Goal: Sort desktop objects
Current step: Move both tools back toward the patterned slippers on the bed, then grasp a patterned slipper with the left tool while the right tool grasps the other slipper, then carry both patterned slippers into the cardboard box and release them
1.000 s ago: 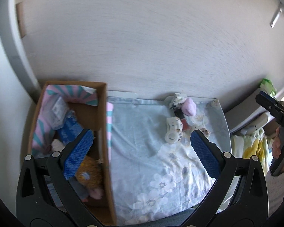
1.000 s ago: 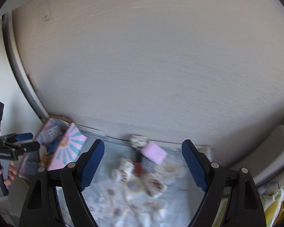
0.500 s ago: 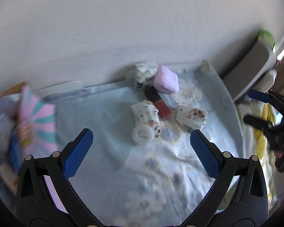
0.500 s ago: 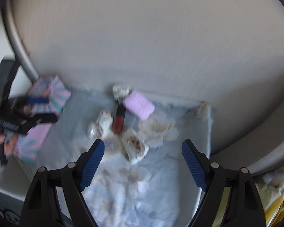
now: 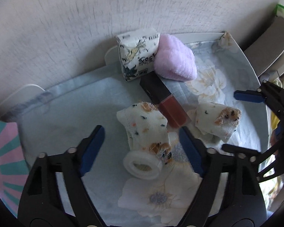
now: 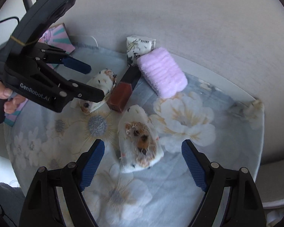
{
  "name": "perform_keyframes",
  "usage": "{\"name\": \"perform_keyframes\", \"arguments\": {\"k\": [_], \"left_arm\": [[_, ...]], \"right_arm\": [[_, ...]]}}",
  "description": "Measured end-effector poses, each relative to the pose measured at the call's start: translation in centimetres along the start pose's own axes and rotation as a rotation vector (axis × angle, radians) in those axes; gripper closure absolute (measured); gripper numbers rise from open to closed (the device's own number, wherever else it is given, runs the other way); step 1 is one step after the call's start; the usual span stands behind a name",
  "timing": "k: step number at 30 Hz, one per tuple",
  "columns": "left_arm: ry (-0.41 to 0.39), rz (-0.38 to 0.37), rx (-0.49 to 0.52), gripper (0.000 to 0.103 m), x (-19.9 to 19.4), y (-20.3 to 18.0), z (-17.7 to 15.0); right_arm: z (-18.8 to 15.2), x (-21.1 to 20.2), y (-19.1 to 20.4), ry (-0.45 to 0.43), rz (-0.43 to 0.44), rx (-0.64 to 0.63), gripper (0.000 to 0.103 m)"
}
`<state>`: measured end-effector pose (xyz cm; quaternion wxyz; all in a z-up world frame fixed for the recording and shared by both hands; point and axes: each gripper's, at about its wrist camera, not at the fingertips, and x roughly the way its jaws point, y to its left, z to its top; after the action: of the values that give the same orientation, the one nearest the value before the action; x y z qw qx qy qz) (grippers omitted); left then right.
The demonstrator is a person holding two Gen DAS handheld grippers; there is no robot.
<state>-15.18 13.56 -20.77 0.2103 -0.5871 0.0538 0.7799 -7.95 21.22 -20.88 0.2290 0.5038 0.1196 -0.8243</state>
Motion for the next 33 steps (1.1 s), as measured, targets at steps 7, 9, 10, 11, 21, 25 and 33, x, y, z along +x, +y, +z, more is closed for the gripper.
{"name": "perform_keyframes", "arguments": {"k": [7,9,10,11,21,25,33], "left_arm": [[0.020,-0.021,0.005,0.062,0.4,-0.3,-0.3],[0.011,-0.031,-0.001,0.069,0.1,-0.4,-0.2],[0.006,-0.028,-0.002,0.072,-0.1,-0.4,-0.2],[0.004,-0.028,-0.006,0.074,-0.4,-0.4,-0.2],[-0.070,-0.065,-0.043,0.075,-5.7,-0.5,0.1],[-0.101,-0.067,-0.032,0.075,-8.6,-0.6,0.1],[-0.203,-0.065,-0.048,0.075,-15.9,0.7,0.2]], "right_arm": [[0.1,1.4,0.2,0.034,0.010,-0.036,0.060],[-0.1,1.6,0.3,0.046,0.012,-0.041,0.070],[-0.1,1.5,0.3,0.041,0.008,-0.040,0.073],[-0.1,1.2,0.3,0.036,0.002,-0.035,0.074],[-0.2,-2.8,0.1,0.003,-0.015,0.031,0.074],[0.2,-4.8,0.1,0.009,-0.056,0.061,0.074],[2.3,-10.4,0.7,-0.040,-0.079,0.087,0.074]]}}
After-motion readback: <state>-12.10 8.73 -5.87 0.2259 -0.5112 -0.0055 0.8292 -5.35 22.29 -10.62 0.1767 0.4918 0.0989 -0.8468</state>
